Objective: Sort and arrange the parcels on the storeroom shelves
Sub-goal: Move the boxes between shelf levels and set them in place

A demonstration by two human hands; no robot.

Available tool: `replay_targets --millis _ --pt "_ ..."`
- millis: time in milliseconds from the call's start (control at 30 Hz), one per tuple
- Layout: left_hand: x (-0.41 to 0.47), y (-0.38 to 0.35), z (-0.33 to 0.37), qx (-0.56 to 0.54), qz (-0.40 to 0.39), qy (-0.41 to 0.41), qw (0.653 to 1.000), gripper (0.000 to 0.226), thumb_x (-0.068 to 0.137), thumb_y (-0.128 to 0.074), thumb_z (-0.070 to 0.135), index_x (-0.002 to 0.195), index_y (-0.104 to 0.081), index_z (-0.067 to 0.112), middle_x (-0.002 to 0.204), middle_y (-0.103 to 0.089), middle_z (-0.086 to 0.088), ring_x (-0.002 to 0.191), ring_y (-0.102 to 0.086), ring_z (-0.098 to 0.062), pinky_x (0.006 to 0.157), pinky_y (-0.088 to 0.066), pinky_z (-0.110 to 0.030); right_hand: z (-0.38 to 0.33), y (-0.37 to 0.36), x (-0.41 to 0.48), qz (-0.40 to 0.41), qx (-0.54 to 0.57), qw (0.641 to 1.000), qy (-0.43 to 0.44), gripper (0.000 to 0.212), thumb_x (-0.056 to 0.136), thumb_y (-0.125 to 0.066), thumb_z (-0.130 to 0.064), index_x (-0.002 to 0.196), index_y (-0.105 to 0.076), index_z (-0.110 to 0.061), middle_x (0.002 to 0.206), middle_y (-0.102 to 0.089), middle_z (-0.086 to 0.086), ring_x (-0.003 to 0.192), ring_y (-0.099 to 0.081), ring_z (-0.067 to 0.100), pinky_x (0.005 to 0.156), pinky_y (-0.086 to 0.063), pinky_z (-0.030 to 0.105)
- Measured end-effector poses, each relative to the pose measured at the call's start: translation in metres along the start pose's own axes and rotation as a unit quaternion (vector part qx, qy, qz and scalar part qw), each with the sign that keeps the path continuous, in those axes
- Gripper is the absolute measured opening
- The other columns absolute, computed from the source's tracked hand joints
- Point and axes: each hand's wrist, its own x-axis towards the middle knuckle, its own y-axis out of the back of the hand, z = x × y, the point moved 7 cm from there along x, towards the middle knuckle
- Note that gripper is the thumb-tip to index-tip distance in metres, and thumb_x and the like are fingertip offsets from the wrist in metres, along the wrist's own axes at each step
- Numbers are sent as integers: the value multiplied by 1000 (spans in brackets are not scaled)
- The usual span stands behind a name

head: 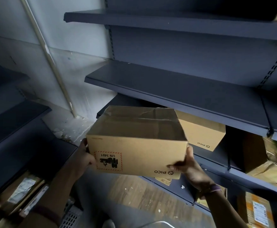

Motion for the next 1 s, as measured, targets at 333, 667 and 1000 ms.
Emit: replay_targets --millis 333,667,1000 --pt "10 4 -17 -21 11 -10 1000 37 51 -50 -5 86 -52 8 67 -58 -9 70 -59 -29 53 -49 -35 -16 -24 -26 22 -123 992 30 101 61 -84 -51 139 -20 -61 134 -39 -10 129 -42 14 94 -53 37" --pt "60 10 -43 -5 159 153 975 43 78 -36 -10 102 -59 18 93 -65 -22 84 -64 -36 58 -52 -38 -50 -81 -68 111 -389 909 104 94 72 -44 -81 143 14 -60 153 -8 -11 141 1 8 115 -13 37" --pt "42 -17 -14 -68 40 81 994 29 90 -42 14 104 -66 12 96 -71 -16 96 -65 -35 76 -50 -44 -9 -5 -51 168 73 980 73 70 87 -70 -33 145 -32 -47 141 -52 -10 119 -61 10 84 -57 35"
